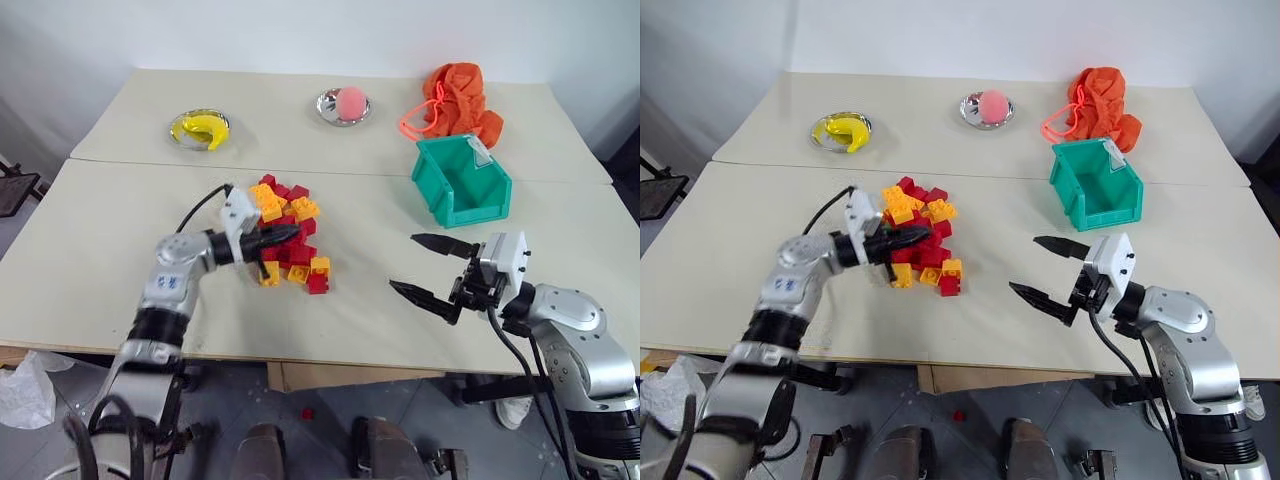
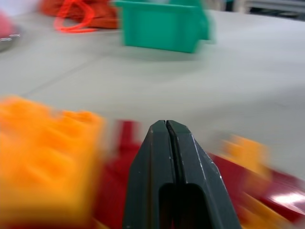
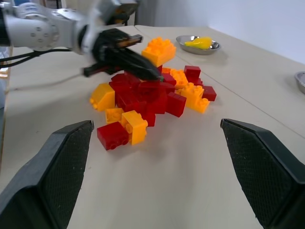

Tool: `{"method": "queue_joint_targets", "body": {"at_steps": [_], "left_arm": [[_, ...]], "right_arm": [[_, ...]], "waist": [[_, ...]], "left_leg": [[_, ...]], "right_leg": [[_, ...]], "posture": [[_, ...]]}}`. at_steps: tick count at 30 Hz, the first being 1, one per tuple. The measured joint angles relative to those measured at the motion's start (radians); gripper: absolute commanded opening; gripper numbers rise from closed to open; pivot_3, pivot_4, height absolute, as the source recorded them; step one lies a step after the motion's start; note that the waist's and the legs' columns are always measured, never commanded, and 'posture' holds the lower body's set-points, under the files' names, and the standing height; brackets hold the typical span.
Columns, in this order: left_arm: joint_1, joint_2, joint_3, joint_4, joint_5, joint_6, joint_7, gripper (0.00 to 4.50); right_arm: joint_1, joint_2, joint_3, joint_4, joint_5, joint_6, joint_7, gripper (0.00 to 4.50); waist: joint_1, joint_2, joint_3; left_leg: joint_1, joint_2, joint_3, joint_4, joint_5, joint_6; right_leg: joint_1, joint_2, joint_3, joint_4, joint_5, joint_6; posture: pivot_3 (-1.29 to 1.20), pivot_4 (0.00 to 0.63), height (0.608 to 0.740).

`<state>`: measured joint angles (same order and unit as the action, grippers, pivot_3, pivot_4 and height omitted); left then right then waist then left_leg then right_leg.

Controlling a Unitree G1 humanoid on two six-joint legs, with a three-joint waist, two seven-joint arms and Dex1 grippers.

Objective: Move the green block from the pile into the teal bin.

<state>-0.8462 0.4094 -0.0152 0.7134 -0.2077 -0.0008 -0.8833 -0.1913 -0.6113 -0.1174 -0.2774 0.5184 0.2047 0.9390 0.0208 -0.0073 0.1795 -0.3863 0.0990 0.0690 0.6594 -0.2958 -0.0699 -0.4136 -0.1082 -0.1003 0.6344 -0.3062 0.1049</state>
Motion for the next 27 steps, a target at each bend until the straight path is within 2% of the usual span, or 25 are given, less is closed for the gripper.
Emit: {"method": "queue_joint_targets", "body": {"at_steps": [8, 11, 14, 17, 20, 27], "left_arm": [[-0.103, 0.025, 0.092, 0.299, 0.061, -0.074, 0.297, 0.02], [-0.111, 0.049, 0.099, 0.325, 0.079, -0.095, 0.315, 0.02], [-0.091, 0.053, 0.065, 0.293, 0.094, -0.147, 0.185, 0.02], [-0.036, 0.052, -0.007, 0.190, 0.105, -0.208, 0.006, 0.02], [-0.001, 0.068, -0.059, 0.096, 0.125, -0.231, -0.107, 0.02], [0.159, 0.108, -0.079, -0.172, 0.068, -0.133, -0.268, 0.02]], "right_arm": [[0.014, 0.009, 0.001, -0.039, 0.000, 0.017, -0.042, 4.50], [0.020, 0.013, 0.001, -0.045, 0.000, 0.020, -0.051, 4.50], [0.019, 0.019, 0.004, -0.054, 0.000, 0.021, -0.059, 4.50], [0.019, 0.024, 0.006, -0.056, 0.000, 0.023, -0.060, 4.50], [0.017, 0.025, 0.013, -0.058, 0.000, 0.032, -0.062, 4.50], [0.014, 0.031, 0.020, -0.064, 0.001, 0.037, -0.073, 4.50]], "waist": [[0.002, -0.001, 0.000], [0.004, -0.001, 0.000], [0.008, -0.001, 0.000], [0.006, -0.001, 0.000], [0.003, -0.001, 0.000], [-0.002, 0.000, 0.000]], "left_leg": [[0.000, 0.000, 0.000, 0.000, 0.000, 0.000], [0.000, 0.000, 0.000, 0.000, 0.000, 0.000], [-0.001, -0.001, 0.000, 0.000, 0.000, 0.000], [-0.001, 0.000, 0.000, 0.000, 0.000, 0.000], [0.000, 0.000, 0.000, 0.000, 0.000, 0.000], [0.001, 0.000, 0.000, 0.000, -0.001, 0.000]], "right_leg": [[0.000, 0.000, 0.000, 0.000, 0.000, 0.000], [0.000, 0.000, 0.000, 0.000, 0.000, 0.000], [0.000, 0.000, 0.000, -0.001, 0.000, 0.000], [0.000, 0.000, 0.000, -0.001, 0.000, 0.000], [0.000, 0.000, 0.000, 0.000, 0.000, 0.000], [0.000, 0.000, 0.002, 0.002, 0.000, 0.000]], "posture": [[0.00, 0.150, 0.740], [0.00, 0.150, 0.740], [0.00, 0.150, 0.740], [0.00, 0.150, 0.740], [0.00, 0.150, 0.740], [0.00, 0.150, 0.740]]}}
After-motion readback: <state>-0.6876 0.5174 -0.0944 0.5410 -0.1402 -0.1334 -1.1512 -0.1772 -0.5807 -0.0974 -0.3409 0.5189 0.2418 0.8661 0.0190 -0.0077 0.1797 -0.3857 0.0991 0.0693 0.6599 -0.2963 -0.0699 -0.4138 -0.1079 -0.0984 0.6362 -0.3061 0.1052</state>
